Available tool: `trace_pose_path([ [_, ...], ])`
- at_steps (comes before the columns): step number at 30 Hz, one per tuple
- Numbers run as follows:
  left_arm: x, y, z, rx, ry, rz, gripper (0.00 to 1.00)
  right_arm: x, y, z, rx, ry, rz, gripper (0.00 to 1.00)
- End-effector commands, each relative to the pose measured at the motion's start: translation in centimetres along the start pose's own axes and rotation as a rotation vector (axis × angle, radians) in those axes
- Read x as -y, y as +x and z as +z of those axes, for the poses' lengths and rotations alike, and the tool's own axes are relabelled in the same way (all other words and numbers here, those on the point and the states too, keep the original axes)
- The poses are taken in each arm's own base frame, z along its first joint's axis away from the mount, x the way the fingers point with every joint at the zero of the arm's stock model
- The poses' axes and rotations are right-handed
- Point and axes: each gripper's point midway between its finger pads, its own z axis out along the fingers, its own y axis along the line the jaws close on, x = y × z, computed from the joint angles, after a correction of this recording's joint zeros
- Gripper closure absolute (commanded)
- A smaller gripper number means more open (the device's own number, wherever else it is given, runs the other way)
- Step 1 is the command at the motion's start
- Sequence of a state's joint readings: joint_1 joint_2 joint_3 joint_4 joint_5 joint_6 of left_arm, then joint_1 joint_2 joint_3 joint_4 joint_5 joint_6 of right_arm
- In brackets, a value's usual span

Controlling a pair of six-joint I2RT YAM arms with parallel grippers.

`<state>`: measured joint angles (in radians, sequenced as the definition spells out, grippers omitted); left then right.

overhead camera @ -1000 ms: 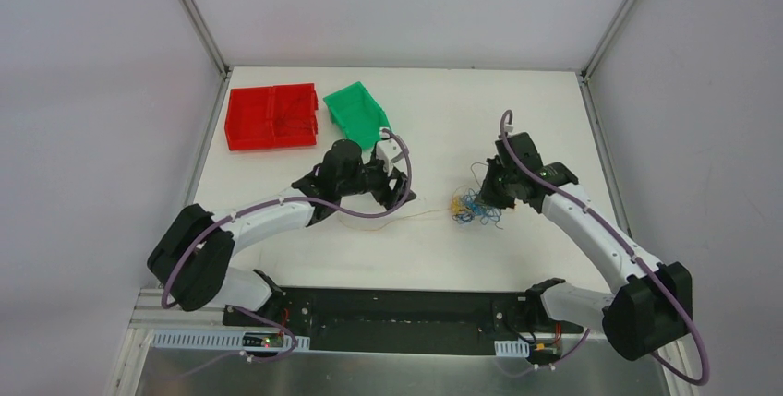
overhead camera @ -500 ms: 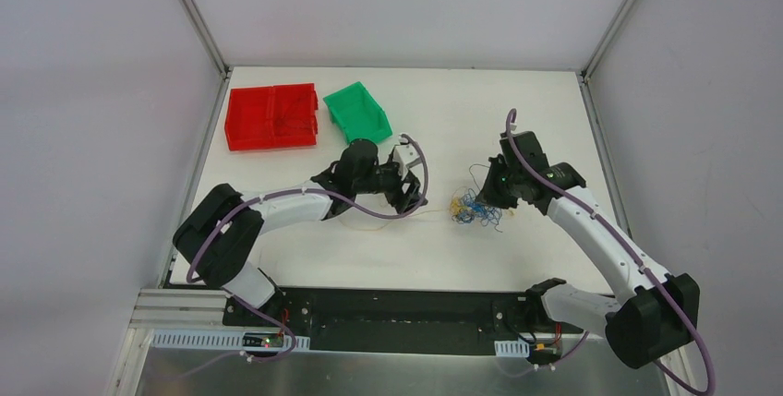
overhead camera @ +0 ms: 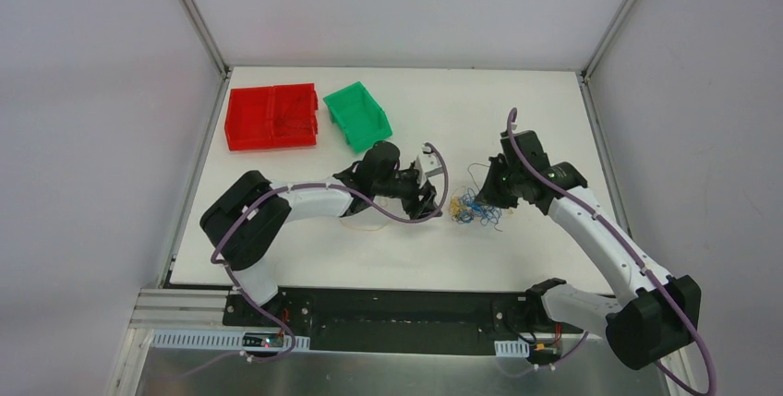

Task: Untangle the cables
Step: Untie the cable.

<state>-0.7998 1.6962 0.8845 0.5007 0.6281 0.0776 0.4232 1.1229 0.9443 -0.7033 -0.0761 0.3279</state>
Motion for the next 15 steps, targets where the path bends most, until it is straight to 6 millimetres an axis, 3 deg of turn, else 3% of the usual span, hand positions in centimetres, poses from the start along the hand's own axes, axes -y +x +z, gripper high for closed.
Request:
trace_pose_path([
  [1,1.1,-1.7,1.0,0.027,0.069,0.036,0.42,-1.3,-1.2,-1.7,0.047,-0.048,-0.014,1.00],
  [9,1.9,-0.1,2.0,-0.010,0.092,0.013,0.49,-1.4,-1.2,-1.6,0.049,-0.053,-0.004,1.00],
  [10,1.9,-0.2,2.1,-0.011,0.089,0.012,0.57,-1.4,-1.2,-1.6,0.047,-0.053,-0.003,1.00],
  [12,1.7,-0.2,2.3,-0.016,0.080,0.008,0.93,-1.4,-1.2,-1.6,0.050,-0.052,-0.001,1.00],
  [13,1.4,-0.2,2.2,-0.024,0.059,0.008,1.00,-1.3,-1.2,-1.6,0.052,-0.048,-0.001,1.00],
  [15,0.3,0.0,1.9,-0.037,-0.011,0.009,1.00,-1.0,-1.3,-1.5,0.058,-0.033,0.002,1.00],
])
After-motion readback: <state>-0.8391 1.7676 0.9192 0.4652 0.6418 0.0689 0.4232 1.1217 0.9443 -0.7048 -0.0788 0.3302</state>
